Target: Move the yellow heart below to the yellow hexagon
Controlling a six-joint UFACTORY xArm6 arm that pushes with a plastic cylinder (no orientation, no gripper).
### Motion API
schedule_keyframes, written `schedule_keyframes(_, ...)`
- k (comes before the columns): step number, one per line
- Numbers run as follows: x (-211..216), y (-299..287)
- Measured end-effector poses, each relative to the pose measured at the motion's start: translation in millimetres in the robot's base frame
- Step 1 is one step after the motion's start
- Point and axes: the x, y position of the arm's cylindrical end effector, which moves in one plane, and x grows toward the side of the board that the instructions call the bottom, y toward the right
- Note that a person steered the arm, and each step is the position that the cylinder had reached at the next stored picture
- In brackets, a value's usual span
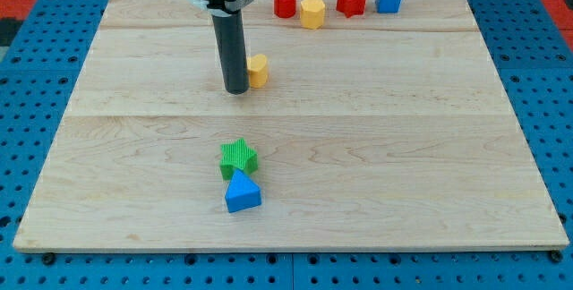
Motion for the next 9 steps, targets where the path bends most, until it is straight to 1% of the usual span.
schedule_keyframes(2,-36.0,1.6)
schedule_keyframes(3,-46.8,18.2)
schedule_keyframes(4,-53.2,48.4)
schedule_keyframes(6,-65.0,76.0)
schedule_keyframes(7,-51.3,62.9)
schedule_keyframes(8,-14.3,56.2)
schedule_keyframes(9,31.5,61.9)
